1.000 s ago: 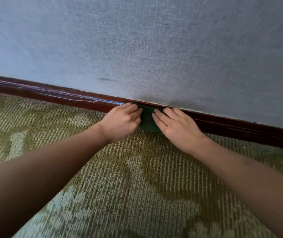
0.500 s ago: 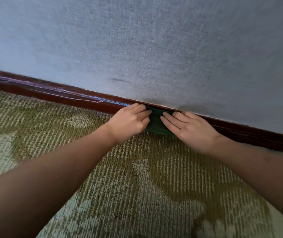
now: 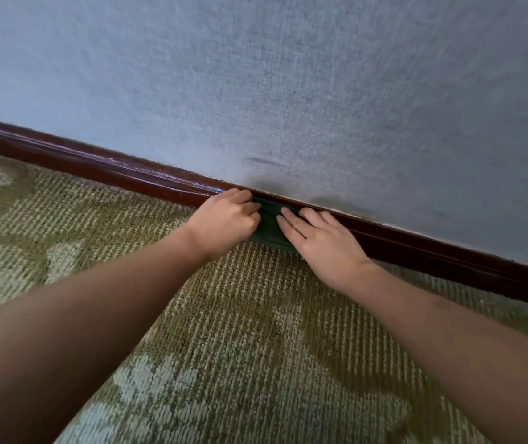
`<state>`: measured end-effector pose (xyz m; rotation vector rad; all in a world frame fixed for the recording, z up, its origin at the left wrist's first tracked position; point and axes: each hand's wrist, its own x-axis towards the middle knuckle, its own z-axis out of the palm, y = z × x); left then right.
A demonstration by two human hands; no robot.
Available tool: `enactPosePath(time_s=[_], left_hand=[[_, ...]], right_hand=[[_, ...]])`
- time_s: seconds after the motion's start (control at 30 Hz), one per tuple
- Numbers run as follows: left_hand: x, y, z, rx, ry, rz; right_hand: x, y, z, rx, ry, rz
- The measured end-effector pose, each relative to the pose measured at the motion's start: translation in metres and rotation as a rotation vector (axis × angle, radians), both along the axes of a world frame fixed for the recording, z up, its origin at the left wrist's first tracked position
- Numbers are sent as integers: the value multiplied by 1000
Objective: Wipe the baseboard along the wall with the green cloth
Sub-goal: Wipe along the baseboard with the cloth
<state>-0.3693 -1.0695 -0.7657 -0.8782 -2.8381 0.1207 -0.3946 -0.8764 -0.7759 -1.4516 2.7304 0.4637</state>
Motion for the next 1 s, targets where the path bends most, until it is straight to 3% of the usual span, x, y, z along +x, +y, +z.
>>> enactPosePath(time_s=[0.23,0.4,0.57,0.7,0.77,0.87,1.0], left_hand=[[2,11,0,2,49,-97],[-7,25,-1,14,66,-111],[-6,25,-1,13,-14,-35],[-9,28,-2,50,-70,60],[-8,28,-3,22,-42,21],[0,25,-9,-119,-144,2],[5,23,-3,-64,-48,-50]], right_hand=[[5,17,12,-137,72,-24],[5,31,12,-128,105,-53],[1,27,4,-22,-50,-83],[3,24,3,-58,-84,-118],[6,23,3,-81,-92,-124],[12,20,1,-53,-97,-80],[13,24,11,-124,-7,-70]])
